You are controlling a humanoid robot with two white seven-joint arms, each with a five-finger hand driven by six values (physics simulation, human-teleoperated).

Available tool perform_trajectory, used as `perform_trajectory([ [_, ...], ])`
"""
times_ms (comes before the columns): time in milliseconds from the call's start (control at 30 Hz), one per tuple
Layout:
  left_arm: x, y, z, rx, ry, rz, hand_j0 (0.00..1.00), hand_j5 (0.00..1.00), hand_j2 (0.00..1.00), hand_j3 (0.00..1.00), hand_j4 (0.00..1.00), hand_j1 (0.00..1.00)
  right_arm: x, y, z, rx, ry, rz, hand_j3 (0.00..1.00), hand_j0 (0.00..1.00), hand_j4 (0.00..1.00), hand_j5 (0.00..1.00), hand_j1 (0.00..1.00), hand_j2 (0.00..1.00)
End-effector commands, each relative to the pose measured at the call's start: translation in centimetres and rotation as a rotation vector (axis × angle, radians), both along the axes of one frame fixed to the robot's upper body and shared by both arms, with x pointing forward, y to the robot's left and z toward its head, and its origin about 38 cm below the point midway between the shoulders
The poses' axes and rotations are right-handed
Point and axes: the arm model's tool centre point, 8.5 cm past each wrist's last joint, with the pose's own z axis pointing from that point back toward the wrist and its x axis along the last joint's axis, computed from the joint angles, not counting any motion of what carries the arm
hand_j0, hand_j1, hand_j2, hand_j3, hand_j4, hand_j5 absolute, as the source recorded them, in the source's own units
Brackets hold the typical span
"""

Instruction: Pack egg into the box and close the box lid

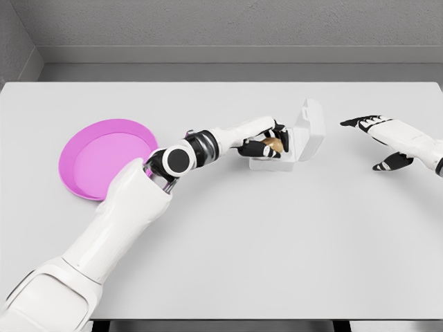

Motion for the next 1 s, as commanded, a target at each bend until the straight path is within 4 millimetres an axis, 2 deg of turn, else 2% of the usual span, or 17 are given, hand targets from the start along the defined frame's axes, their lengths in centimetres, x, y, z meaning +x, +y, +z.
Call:
perform_trajectory([
  [0,0.1,0.1,-0.2,-0.003,0.01,0.006,0.31,0.31,0.31,0.31,0.31,0.31,0.0,-0.1,0.1,0.004,-0.001,-0.002,1.0,1.0,1.0,1.0,1.0,1.0],
  [300,0.6,0.8,-1.3,0.018,0.039,0.027,0.33,0.33,0.33,0.33,0.33,0.33,0.0,-0.1,0.1,0.004,-0.001,-0.003,1.0,1.0,1.0,1.0,1.0,1.0],
  [767,1.2,0.9,-1.2,0.027,0.04,0.036,0.35,0.35,0.35,0.35,0.35,0.35,0.0,-0.1,0.1,0.003,-0.001,-0.003,1.0,1.0,1.0,1.0,1.0,1.0],
  [967,1.4,0.5,-0.4,0.021,0.024,0.03,0.38,0.38,0.38,0.38,0.38,0.38,0.0,-0.1,0.1,0.003,-0.001,-0.005,1.0,1.0,1.0,1.0,1.0,1.0],
])
